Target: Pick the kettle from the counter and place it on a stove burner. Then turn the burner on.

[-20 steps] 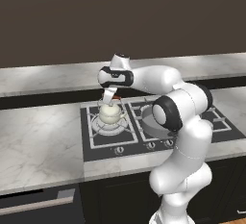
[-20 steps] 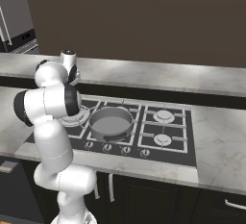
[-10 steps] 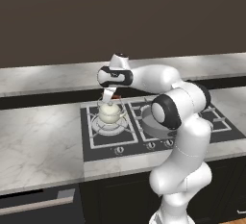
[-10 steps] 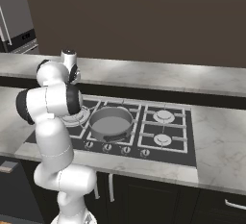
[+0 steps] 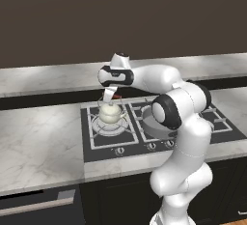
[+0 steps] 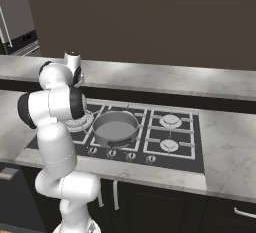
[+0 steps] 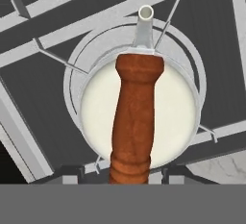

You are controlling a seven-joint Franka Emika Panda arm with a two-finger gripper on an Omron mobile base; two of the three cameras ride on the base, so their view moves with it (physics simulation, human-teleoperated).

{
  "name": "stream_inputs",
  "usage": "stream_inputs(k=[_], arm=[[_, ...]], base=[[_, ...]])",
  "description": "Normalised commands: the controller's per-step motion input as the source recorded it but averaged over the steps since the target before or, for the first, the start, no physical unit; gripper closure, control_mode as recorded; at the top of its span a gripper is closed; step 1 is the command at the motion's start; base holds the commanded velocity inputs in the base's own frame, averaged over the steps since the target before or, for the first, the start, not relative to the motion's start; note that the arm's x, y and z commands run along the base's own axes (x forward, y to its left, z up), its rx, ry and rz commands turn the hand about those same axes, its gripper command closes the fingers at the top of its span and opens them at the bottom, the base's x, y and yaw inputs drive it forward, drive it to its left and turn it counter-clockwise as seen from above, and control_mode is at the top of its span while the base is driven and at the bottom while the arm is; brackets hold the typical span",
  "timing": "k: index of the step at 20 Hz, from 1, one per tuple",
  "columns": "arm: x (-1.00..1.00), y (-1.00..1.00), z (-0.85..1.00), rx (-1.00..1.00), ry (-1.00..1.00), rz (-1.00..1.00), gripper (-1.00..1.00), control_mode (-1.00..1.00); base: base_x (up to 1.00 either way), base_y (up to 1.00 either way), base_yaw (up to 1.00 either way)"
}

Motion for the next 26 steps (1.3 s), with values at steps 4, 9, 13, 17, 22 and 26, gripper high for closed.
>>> stream_inputs(k=[4,9,13,17,22,26], arm=[[-0.02,0.01,0.00,0.00,0.01,-0.05,-1.00,-1.00],[-0.12,0.05,0.00,0.00,0.00,-0.03,-1.00,-1.00],[-0.07,0.14,0.00,0.00,0.00,-0.02,-1.00,-1.00],[-0.02,0.10,0.03,0.00,0.00,-0.02,-1.00,-1.00],[-0.01,0.00,0.29,0.00,-0.01,-0.04,-1.00,-1.00],[-0.08,0.00,0.47,0.00,-0.04,-0.03,-1.00,-1.00]], base=[[0.00,0.00,0.00],[0.00,0.00,0.00],[0.00,0.00,0.00],[0.00,0.00,0.00],[0.00,0.00,0.00],[0.00,0.00,0.00]])
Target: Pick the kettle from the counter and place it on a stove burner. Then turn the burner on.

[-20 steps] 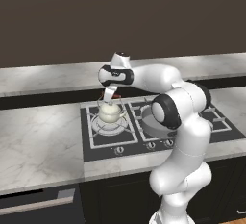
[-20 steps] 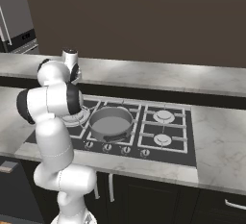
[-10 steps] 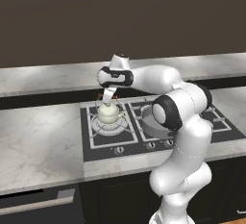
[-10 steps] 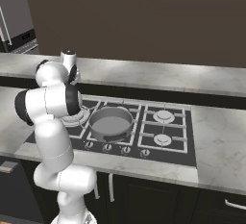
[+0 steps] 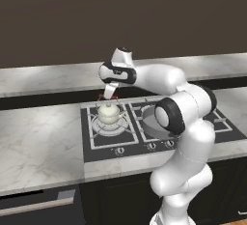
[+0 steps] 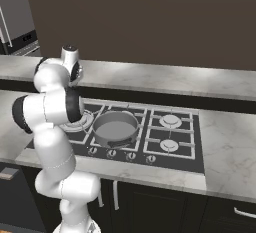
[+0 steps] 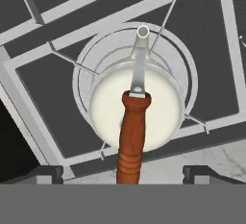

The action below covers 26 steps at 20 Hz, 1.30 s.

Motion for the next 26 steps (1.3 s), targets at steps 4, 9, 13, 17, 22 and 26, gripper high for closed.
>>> stream_inputs(k=[4,9,13,17,22,26], arm=[[-0.38,0.00,0.27,0.00,0.00,0.00,-1.00,-1.00],[-0.60,0.00,0.15,0.00,0.00,0.00,-1.00,-1.00],[-0.73,0.00,0.10,-0.01,-0.01,0.03,-1.00,-1.00],[-0.77,0.00,0.04,-0.03,-0.01,0.14,-1.00,-1.00],[-0.73,-0.01,0.00,-0.06,0.00,0.27,-1.00,-1.00],[-0.39,-0.05,0.00,-0.10,0.00,0.34,-1.00,-1.00]], base=[[0.00,0.00,0.00],[0.00,0.00,0.00],[0.00,0.00,0.00],[0.00,0.00,0.00],[0.00,0.00,0.00],[0.00,0.00,0.00]])
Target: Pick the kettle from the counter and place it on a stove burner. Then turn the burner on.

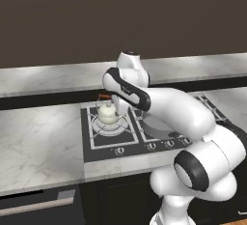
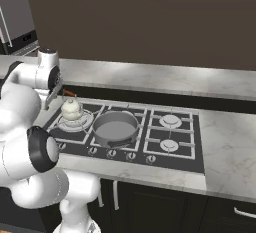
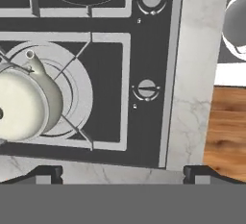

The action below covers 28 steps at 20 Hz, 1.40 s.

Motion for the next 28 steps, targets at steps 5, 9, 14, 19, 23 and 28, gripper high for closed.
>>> stream_inputs(k=[5,9,14,19,23,28], arm=[[-0.03,0.00,0.00,-0.13,0.00,0.38,-1.00,-1.00],[0.00,0.00,0.00,-0.16,0.00,0.45,-1.00,-1.00],[-0.03,0.00,0.00,-0.12,0.00,0.52,-1.00,-1.00],[-0.42,0.00,0.00,-0.03,-0.01,0.49,-1.00,-1.00],[-0.46,0.00,-0.12,0.00,-0.07,0.37,-1.00,-1.00],[-0.16,0.00,-0.22,0.02,-0.08,0.27,-1.00,-1.00]], base=[[0.00,0.00,0.00],[0.00,0.00,0.00],[0.00,0.00,0.00],[0.00,0.00,0.00],[0.00,0.00,0.00],[0.00,0.00,0.00]])
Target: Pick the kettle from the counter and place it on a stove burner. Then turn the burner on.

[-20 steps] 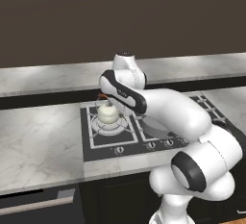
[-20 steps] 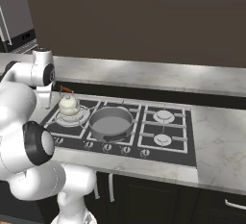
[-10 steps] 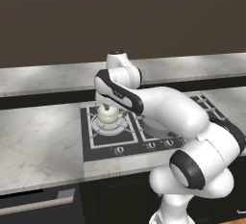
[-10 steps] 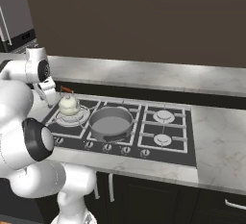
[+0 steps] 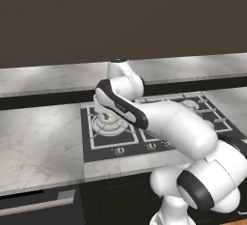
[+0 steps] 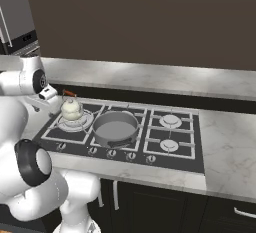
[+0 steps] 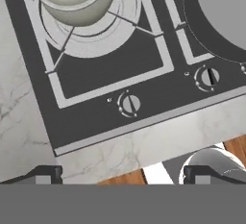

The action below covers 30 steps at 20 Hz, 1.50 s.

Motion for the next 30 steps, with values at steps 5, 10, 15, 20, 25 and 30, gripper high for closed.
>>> stream_inputs(k=[5,10,15,20,25,30], arm=[[0.00,-0.12,-0.35,0.03,-0.10,0.14,-1.00,-1.00],[0.00,-0.25,-0.41,0.07,-0.08,0.07,-1.00,-1.00],[0.00,-0.17,-0.35,0.06,-0.04,0.06,-1.00,-1.00],[0.00,-0.02,-0.36,0.02,0.00,0.03,-1.00,-1.00],[0.03,0.00,-0.36,0.00,0.00,0.00,-1.00,-1.00],[0.14,0.02,-0.28,-0.02,0.03,0.00,-1.00,-1.00]], base=[[0.00,0.00,0.00],[0.00,0.00,0.00],[0.00,0.00,0.00],[0.00,0.00,0.00],[0.00,0.00,0.00],[0.00,0.00,0.00]])
